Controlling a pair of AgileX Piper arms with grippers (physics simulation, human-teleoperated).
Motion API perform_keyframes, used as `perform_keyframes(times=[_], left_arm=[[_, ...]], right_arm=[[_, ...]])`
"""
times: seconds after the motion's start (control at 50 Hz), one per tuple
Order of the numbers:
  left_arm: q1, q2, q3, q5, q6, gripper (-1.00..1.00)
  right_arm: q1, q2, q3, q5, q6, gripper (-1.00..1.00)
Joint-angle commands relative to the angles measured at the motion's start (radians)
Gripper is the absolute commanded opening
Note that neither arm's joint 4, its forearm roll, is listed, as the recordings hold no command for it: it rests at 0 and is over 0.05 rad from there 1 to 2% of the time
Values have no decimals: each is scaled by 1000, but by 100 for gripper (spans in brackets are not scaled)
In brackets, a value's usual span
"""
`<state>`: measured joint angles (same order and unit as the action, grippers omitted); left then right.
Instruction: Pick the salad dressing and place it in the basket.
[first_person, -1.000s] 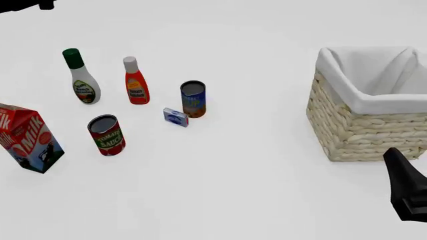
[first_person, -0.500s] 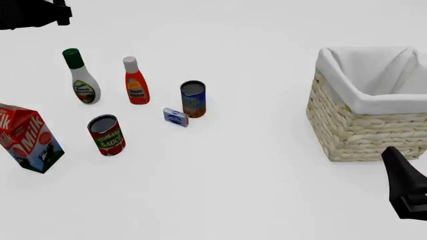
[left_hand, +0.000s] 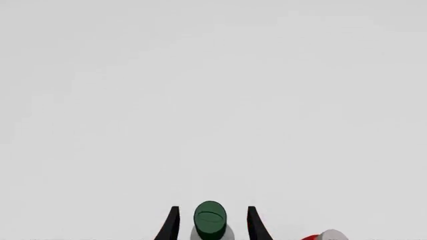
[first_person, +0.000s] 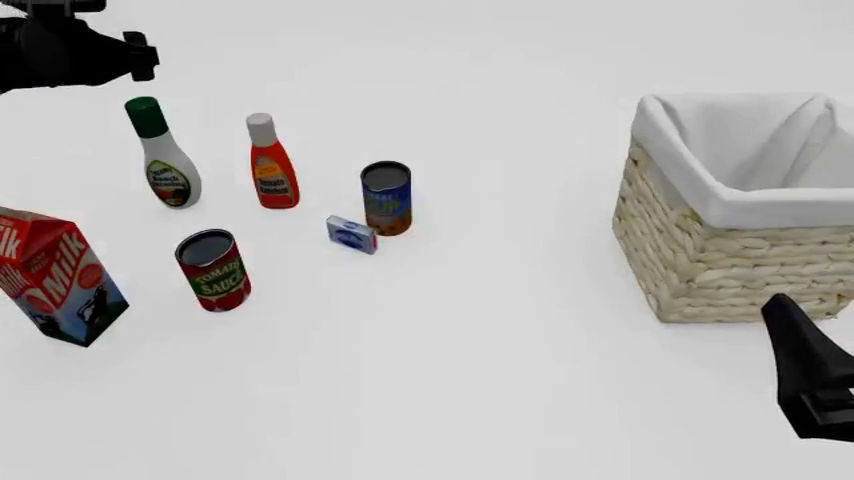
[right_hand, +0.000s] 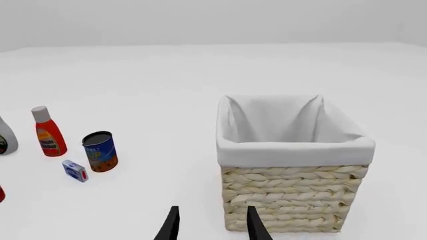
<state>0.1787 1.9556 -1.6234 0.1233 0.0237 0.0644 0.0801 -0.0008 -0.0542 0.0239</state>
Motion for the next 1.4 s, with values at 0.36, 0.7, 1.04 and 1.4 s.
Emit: perform_keyframes(times=[0.36,0.7,1.04,1.4], left_arm=[[-3,85,-9,-20,-23,100],[11,146,-35,-27,-18,100],[12,175,-14,-53,-11,100],[5,186,5,-70,-12,100]], right_arm=[[5,14,0,-8,-4,100],[4,15,0,-5,-9,100],[8,27,0,-13,-9,100],[11,17,0,-2,-8,100]])
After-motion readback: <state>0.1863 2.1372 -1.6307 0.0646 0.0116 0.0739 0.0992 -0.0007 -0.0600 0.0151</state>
